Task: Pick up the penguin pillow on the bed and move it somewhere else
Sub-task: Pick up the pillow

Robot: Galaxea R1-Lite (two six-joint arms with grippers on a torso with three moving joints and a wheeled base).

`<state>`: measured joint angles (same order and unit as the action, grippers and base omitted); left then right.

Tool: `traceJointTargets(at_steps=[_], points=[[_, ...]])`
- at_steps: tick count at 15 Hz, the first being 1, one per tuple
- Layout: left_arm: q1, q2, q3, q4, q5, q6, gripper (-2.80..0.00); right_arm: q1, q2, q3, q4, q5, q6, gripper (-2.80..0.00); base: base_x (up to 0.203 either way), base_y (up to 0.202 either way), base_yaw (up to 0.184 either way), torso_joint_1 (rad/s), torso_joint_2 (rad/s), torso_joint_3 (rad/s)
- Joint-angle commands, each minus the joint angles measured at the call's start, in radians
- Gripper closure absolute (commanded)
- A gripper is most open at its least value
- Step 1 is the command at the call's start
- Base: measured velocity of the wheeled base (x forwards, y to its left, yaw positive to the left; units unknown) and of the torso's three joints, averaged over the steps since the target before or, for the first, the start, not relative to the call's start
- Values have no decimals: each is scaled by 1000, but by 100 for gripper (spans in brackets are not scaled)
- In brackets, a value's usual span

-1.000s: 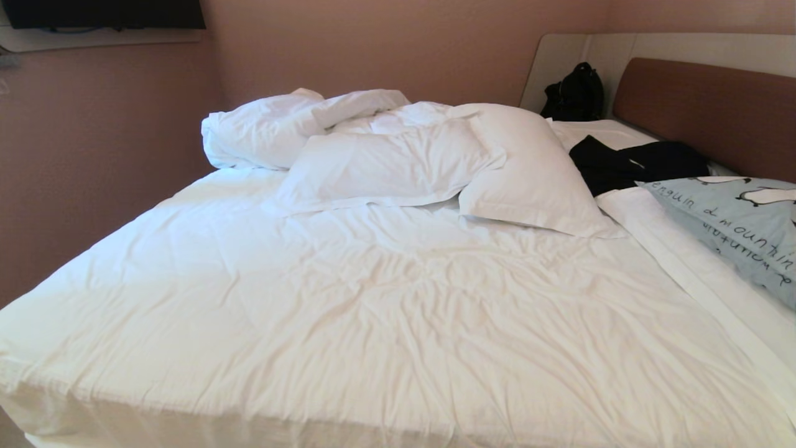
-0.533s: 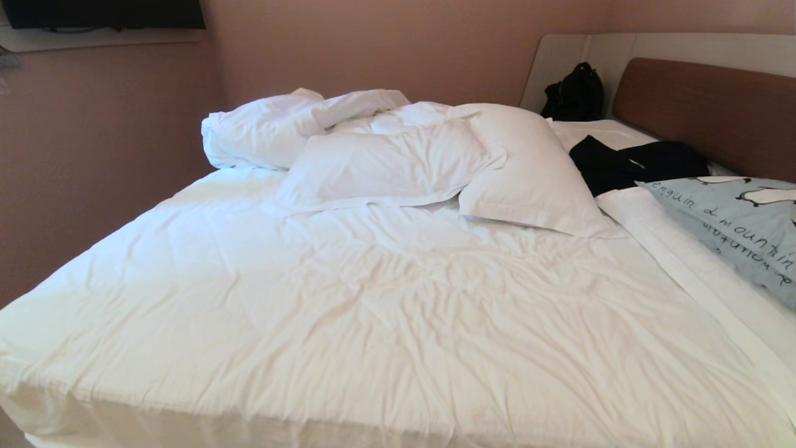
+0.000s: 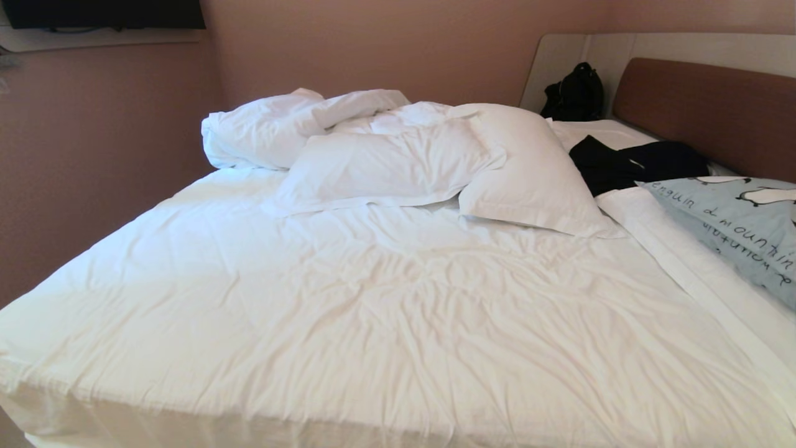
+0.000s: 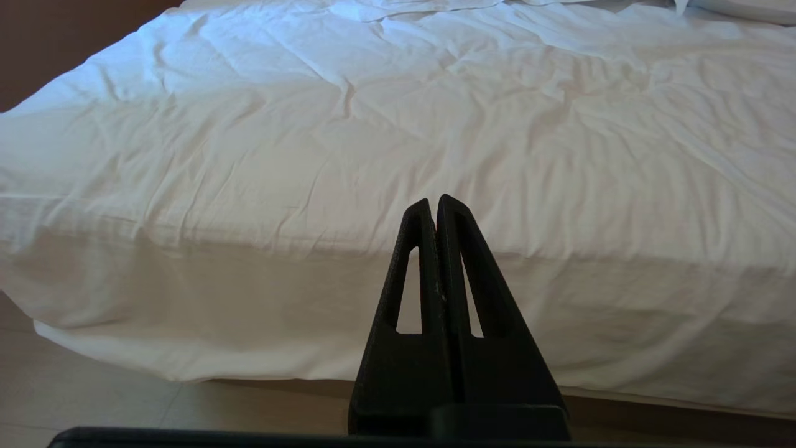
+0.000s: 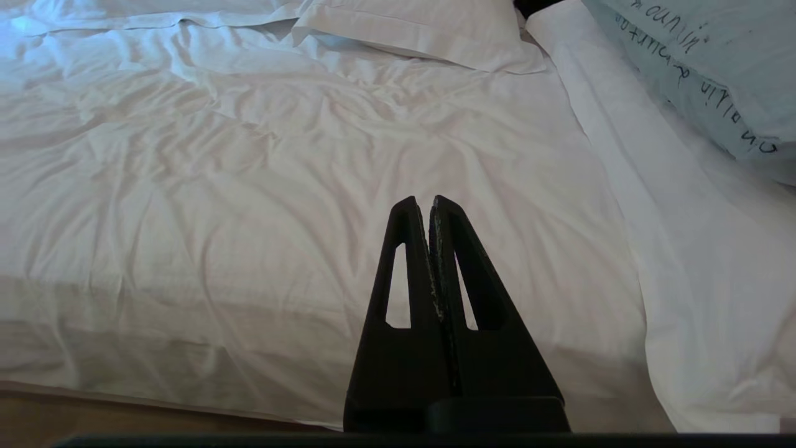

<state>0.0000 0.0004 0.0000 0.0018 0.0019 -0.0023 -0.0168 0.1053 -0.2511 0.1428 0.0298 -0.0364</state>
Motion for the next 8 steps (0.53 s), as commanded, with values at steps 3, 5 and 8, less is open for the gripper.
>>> traceJointTargets(at_steps=[3,5,8], points=[[0,0,2,0,1,-1,0,0,175,-78,-5,25,0,0,0,0,0,0,0,0],[0,0,2,0,1,-1,0,0,240,-119,-8,32,0,0,0,0,0,0,0,0],[0,0,2,0,1,-1,0,0,314,-156,-39,31,1,0,0,0,0,0,0,0]])
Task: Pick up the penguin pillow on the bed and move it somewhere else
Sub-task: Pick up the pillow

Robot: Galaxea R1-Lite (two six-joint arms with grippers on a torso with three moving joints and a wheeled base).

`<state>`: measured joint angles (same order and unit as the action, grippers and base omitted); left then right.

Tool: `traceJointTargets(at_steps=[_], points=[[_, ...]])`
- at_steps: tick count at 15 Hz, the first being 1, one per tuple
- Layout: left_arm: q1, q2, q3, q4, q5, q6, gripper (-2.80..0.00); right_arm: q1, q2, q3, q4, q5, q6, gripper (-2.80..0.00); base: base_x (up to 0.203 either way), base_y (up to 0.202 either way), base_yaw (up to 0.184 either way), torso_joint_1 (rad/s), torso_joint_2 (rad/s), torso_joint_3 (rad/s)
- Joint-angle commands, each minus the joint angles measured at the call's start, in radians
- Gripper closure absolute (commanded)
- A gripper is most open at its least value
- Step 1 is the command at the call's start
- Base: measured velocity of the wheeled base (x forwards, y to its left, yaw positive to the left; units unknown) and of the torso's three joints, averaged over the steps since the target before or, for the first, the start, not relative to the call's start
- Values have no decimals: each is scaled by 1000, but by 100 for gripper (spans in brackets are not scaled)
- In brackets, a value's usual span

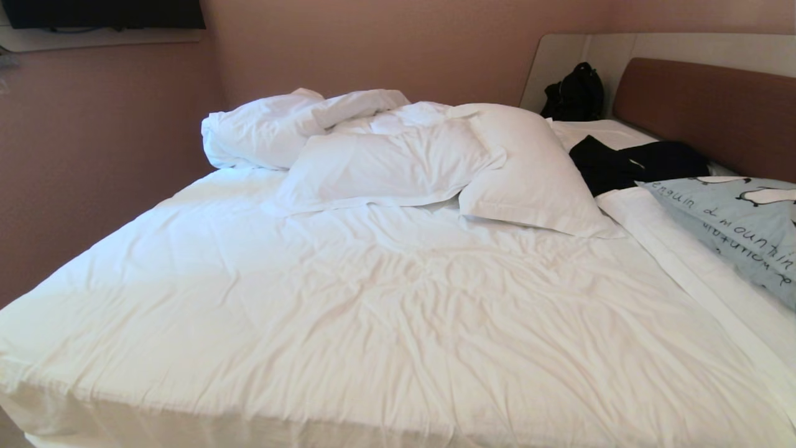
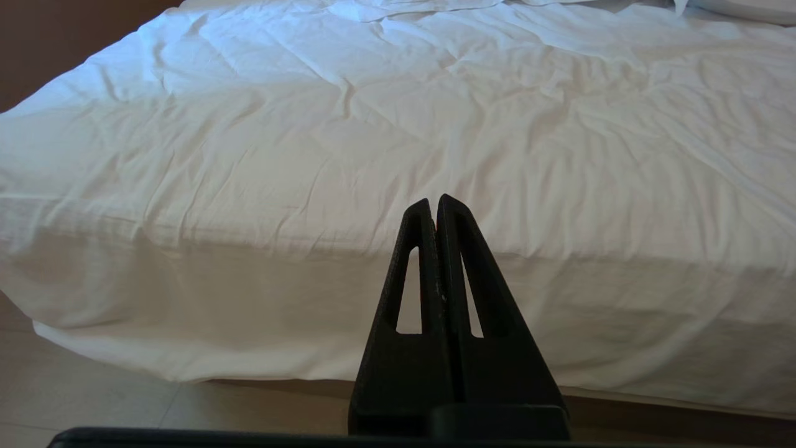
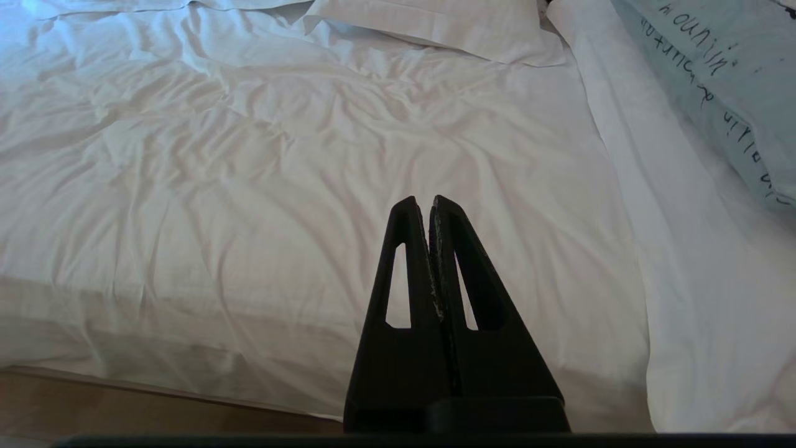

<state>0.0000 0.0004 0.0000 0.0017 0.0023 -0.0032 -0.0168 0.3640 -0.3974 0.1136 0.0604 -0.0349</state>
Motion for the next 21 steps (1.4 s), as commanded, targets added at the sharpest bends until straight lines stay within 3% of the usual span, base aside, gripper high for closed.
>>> traceJointTargets(at_steps=[1,5,12,21], points=[[0,0,2,0,1,0,0,0,84,-19,-24,0,0,0,0,0,0,0,0,0],[0,0,2,0,0,0,0,-1,244,-59,-107,-3,12,0,0,0,0,0,0,0],[0,0,2,0,1,0,0,-2,595,-229,-276,-7,106,0,0,0,0,0,0,0],[0,0,2,0,1,0,0,-4,927,-517,-306,-14,146,0,0,0,0,0,0,0]])
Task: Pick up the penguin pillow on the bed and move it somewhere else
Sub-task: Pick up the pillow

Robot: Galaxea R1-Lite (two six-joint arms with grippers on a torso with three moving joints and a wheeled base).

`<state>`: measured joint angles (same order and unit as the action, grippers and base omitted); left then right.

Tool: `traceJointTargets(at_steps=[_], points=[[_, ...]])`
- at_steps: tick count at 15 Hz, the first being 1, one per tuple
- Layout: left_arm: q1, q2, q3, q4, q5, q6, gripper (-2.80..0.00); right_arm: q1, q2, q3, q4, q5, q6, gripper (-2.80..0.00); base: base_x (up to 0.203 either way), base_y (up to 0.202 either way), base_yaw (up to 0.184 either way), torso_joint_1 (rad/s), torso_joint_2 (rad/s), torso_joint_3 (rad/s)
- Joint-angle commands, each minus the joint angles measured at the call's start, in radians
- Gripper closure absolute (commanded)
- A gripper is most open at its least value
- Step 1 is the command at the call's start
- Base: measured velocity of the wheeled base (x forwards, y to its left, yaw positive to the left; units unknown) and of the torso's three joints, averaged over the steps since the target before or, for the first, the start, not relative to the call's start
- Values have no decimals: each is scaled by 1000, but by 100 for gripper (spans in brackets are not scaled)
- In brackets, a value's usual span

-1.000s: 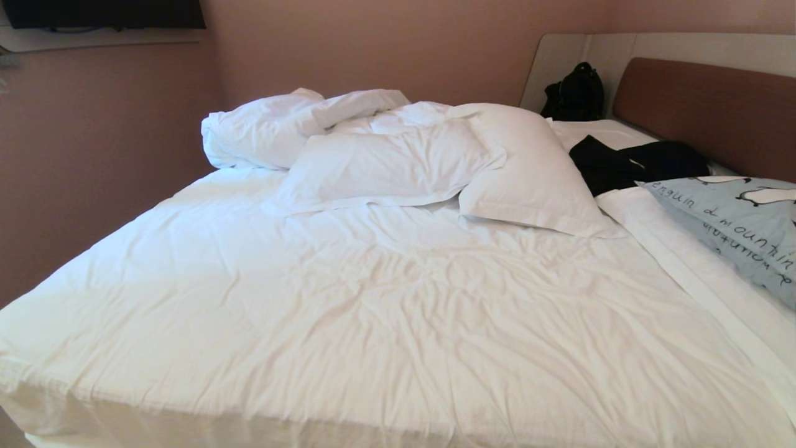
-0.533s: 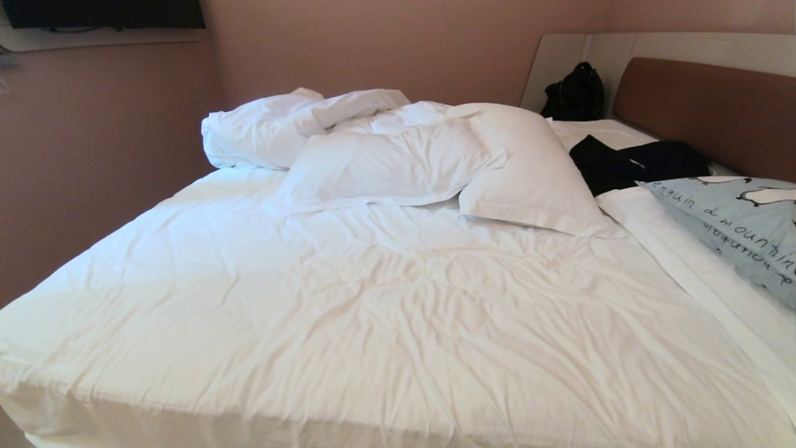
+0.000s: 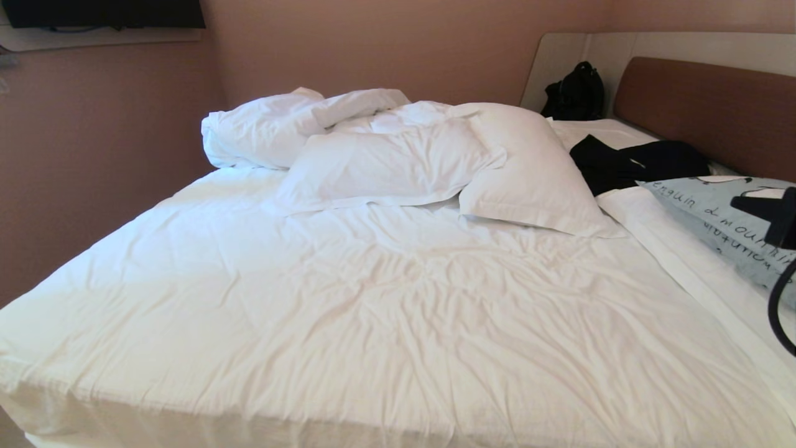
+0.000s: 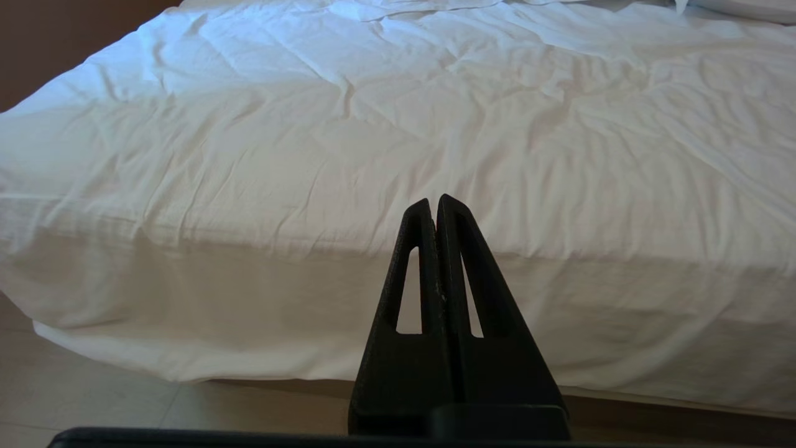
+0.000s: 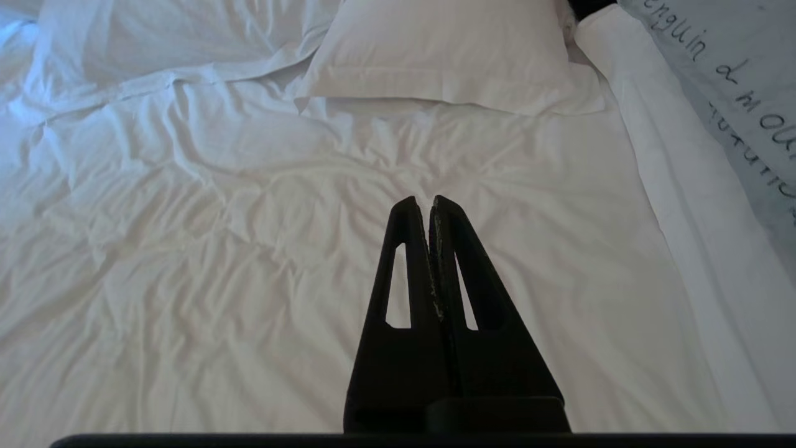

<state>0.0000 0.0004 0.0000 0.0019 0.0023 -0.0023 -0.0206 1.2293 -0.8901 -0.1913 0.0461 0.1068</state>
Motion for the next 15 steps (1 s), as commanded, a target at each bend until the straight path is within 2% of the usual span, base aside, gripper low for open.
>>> traceJointTargets(at_steps=[1,5,12,15], points=[[0,0,2,0,-1,-1,0,-2,101,-63,-3,-2,8,0,0,0,0,0,0,0],[0,0,2,0,1,-1,0,-5,210,-156,-6,-36,46,0,0,0,0,0,0,0],[-2,0,2,0,-1,-1,0,-31,336,-274,-8,-33,66,0,0,0,0,0,0,0],[0,0,2,0,1,-1,0,-92,377,-290,-37,-28,66,0,0,0,0,0,0,0]])
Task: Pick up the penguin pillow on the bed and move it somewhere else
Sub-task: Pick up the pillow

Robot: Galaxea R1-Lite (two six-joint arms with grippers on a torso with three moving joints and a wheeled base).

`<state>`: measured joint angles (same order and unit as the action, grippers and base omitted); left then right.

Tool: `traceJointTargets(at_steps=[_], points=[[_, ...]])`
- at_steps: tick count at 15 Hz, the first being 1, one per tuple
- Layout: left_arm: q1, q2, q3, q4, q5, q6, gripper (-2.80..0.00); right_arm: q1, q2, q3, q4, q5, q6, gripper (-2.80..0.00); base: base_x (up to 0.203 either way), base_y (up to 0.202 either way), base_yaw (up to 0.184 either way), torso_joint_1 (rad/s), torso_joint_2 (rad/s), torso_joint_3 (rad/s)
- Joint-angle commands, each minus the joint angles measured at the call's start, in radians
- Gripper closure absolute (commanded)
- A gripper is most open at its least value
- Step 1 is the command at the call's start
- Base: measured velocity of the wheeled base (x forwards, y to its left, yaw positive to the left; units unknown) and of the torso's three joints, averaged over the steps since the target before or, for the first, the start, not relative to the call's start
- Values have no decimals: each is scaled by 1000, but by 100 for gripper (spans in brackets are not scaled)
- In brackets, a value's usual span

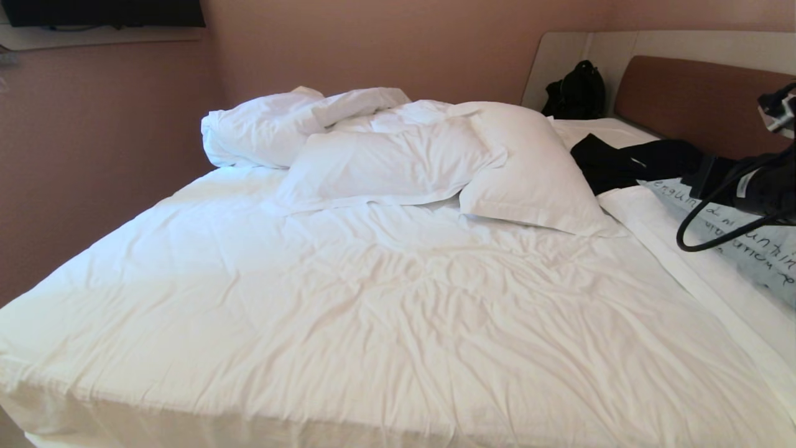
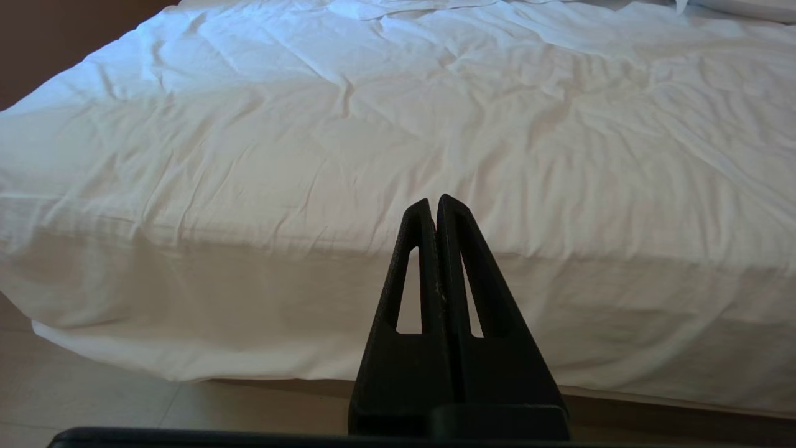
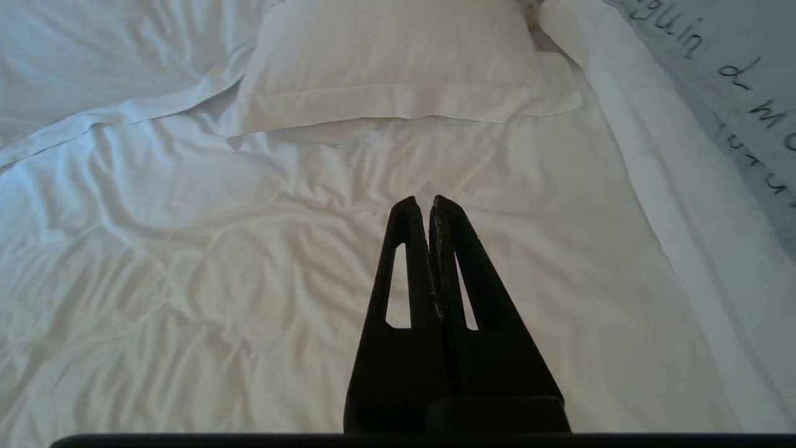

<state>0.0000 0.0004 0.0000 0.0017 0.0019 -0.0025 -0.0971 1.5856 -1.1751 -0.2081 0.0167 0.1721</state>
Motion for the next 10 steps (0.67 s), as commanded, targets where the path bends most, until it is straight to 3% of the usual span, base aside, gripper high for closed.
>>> traceJointTargets(at_steps=[1,10], points=[[0,0,2,0,1,-1,0,-25,44,-5,-53,-2,0,0,0,0,0,0,0,0],[0,0,2,0,0,-1,0,-99,155,-9,-122,-2,-4,0,0,0,0,0,0,0]])
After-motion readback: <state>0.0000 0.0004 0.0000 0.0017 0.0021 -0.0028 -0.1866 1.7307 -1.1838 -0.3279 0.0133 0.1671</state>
